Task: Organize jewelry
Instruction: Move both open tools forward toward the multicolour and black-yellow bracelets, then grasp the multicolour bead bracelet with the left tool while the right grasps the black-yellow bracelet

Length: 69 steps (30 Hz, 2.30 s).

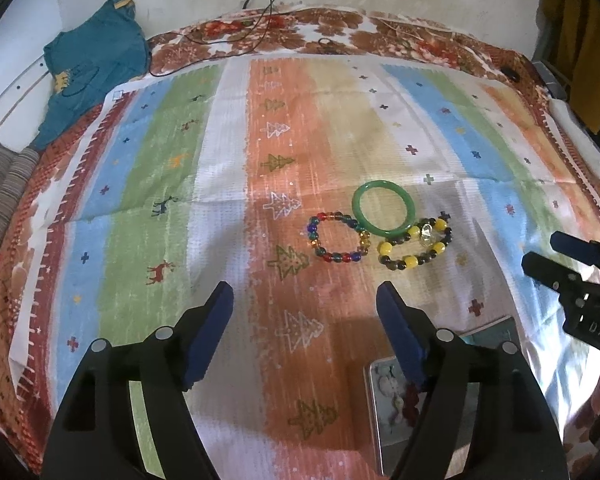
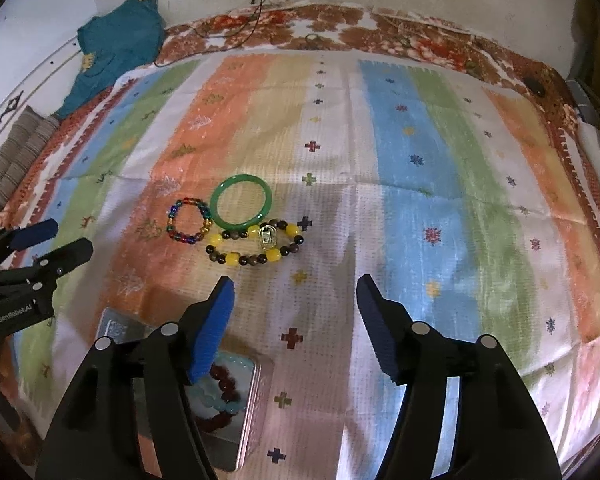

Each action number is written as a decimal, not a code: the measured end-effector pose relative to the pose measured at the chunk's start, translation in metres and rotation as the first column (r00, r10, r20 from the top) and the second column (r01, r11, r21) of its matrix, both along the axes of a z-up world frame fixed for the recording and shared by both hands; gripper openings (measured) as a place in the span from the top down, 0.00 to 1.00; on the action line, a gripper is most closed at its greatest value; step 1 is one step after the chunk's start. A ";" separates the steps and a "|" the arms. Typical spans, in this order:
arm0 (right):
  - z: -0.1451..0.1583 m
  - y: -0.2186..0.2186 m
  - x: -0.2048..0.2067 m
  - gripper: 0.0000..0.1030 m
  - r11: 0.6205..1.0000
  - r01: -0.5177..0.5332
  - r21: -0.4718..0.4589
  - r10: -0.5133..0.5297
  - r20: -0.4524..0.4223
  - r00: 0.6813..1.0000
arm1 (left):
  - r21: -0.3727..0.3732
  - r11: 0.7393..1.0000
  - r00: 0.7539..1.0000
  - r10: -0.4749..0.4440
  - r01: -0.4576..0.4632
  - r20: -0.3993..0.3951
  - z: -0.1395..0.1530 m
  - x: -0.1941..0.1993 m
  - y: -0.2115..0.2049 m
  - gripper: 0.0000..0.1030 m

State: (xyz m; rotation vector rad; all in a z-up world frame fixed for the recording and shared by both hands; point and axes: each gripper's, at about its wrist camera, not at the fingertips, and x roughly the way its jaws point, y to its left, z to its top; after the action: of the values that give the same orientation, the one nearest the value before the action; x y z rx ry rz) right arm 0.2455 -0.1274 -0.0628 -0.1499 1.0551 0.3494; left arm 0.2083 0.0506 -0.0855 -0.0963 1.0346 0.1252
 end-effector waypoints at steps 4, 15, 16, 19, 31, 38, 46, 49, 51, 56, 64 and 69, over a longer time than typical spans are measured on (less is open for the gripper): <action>-0.006 0.001 0.007 0.38 1.000 -0.006 0.005 0.006 -0.003 1.000 | -0.002 1.000 1.000 -0.004 0.004 -0.010 -0.007 0.009 0.001 0.28; -0.019 0.003 0.027 0.35 1.000 0.025 0.004 -0.025 -0.015 1.000 | -0.013 1.000 0.999 -0.013 0.013 -0.030 -0.024 0.031 0.002 0.28; -0.018 0.001 0.029 0.35 0.999 0.041 0.006 -0.041 0.001 0.999 | -0.015 1.000 0.999 -0.014 0.013 -0.033 -0.025 0.033 0.003 0.28; -0.023 -0.001 0.038 0.35 0.998 0.053 0.031 -0.052 -0.024 0.998 | -0.015 1.000 0.999 -0.026 0.026 -0.037 -0.027 0.037 0.003 0.28; -0.045 0.010 0.052 0.35 1.000 0.029 0.000 -0.029 -0.064 0.998 | -0.029 0.999 0.997 -0.032 0.030 -0.067 -0.046 0.058 0.010 0.28; -0.056 0.014 0.062 0.35 0.999 0.029 -0.029 -0.031 -0.067 0.997 | -0.039 0.998 0.995 -0.044 0.041 -0.086 -0.052 0.068 0.010 0.28; -0.068 0.013 0.076 0.35 0.999 0.035 -0.036 -0.038 -0.091 0.995 | -0.046 0.999 0.992 -0.034 0.029 -0.118 -0.070 0.083 0.014 0.28; -0.069 0.013 0.079 0.35 0.998 0.045 -0.036 -0.047 -0.080 0.996 | -0.047 0.998 0.992 -0.038 0.032 -0.118 -0.071 0.087 0.014 0.29; -0.069 0.014 0.082 0.35 0.998 0.043 -0.036 -0.045 -0.073 0.996 | -0.050 0.998 0.992 -0.044 0.038 -0.119 -0.072 0.089 0.014 0.30; -0.078 0.022 0.085 0.35 0.998 0.009 -0.062 -0.015 -0.091 0.996 | -0.049 0.998 0.991 -0.032 0.026 -0.132 -0.078 0.095 0.017 0.38; -0.090 0.022 0.090 0.38 0.997 0.010 -0.082 -0.019 -0.112 0.994 | -0.038 0.999 0.987 -0.031 0.025 -0.159 -0.095 0.099 0.020 0.38; -0.093 0.026 0.090 0.53 0.994 0.002 -0.112 -0.013 -0.102 0.995 | 0.003 0.999 0.987 -0.050 0.051 -0.152 -0.101 0.098 0.015 0.45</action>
State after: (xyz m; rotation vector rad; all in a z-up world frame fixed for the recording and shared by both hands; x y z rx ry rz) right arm 0.3353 -0.1013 -0.1558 -0.2303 1.1774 0.2933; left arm 0.3063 0.0658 -0.1869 -0.0551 1.1883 0.0908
